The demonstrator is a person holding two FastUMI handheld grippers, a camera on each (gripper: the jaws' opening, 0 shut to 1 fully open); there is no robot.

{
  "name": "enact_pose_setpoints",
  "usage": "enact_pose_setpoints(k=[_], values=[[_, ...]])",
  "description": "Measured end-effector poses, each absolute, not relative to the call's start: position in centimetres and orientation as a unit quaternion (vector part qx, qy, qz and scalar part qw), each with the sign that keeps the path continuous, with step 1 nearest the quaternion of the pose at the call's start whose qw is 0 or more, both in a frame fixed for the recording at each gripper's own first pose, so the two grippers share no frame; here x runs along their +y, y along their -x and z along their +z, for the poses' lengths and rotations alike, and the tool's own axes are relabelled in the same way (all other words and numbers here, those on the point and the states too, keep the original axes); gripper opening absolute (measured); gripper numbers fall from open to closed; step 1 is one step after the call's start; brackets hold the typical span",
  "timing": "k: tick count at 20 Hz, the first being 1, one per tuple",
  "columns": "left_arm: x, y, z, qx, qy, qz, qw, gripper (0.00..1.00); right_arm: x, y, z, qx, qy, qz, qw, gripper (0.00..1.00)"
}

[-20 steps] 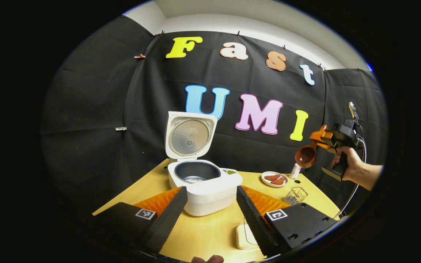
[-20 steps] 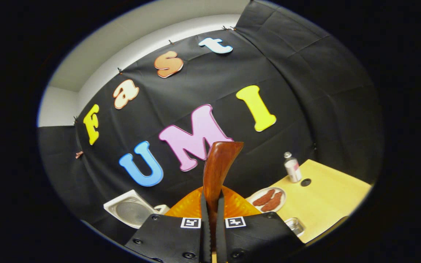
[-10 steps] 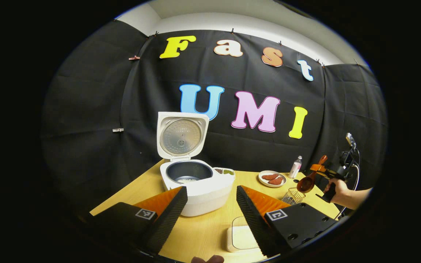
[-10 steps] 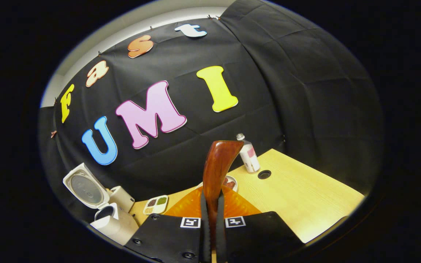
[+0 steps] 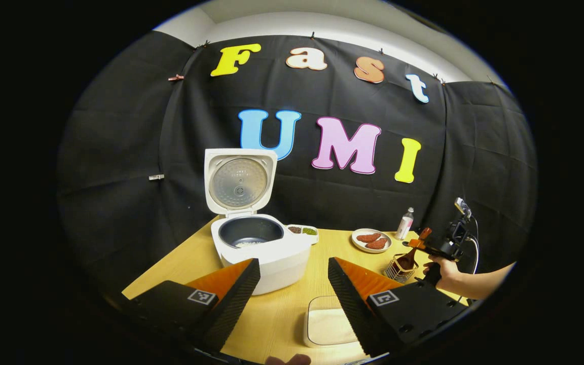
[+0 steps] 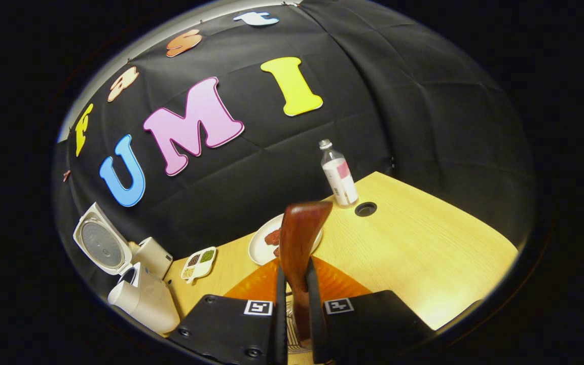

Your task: Close the left gripper, press the button to open the rice cooker; take a wooden spoon from the chopstick holder with the right hand, scoop a spoonful of rice and pour it into the rice cooker, then put the wooden spoon back into the chopstick holder.

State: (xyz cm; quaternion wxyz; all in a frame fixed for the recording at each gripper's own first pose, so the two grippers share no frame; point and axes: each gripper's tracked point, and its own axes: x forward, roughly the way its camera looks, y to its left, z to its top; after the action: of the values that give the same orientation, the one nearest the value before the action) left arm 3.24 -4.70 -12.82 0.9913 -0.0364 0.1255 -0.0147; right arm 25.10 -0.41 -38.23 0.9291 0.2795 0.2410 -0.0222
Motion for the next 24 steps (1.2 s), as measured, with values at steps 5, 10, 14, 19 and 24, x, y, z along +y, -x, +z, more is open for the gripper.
enact_pose_setpoints(k=[5, 10, 14, 19, 24], values=[[-4.6, -3.6, -11.6, 0.113, 0.025, -0.019, 0.993, 0.94, -1.5, -24.6, -38.4, 0.260, -0.304, -0.041, 0.915, 0.70], [-4.7, -4.0, -9.8, 0.099, 0.030, -0.019, 0.994, 0.94, -3.5, -21.6, -36.4, 0.269, -0.274, -0.054, 0.922, 0.87], [-4.1, -5.6, -7.7, 0.081, 0.021, -0.014, 0.996, 0.94, -3.2, -17.9, -33.5, 0.291, -0.267, -0.039, 0.918, 0.91], [-2.8, -8.5, -3.2, 0.039, 0.029, -0.004, 0.999, 0.95, -1.4, -13.8, -25.4, 0.250, -0.259, -0.007, 0.933, 0.98], [0.6, -12.9, 2.1, -0.005, 0.028, 0.028, 0.999, 0.95, 0.5, -9.7, -19.0, 0.213, -0.248, 0.021, 0.945, 0.98]])
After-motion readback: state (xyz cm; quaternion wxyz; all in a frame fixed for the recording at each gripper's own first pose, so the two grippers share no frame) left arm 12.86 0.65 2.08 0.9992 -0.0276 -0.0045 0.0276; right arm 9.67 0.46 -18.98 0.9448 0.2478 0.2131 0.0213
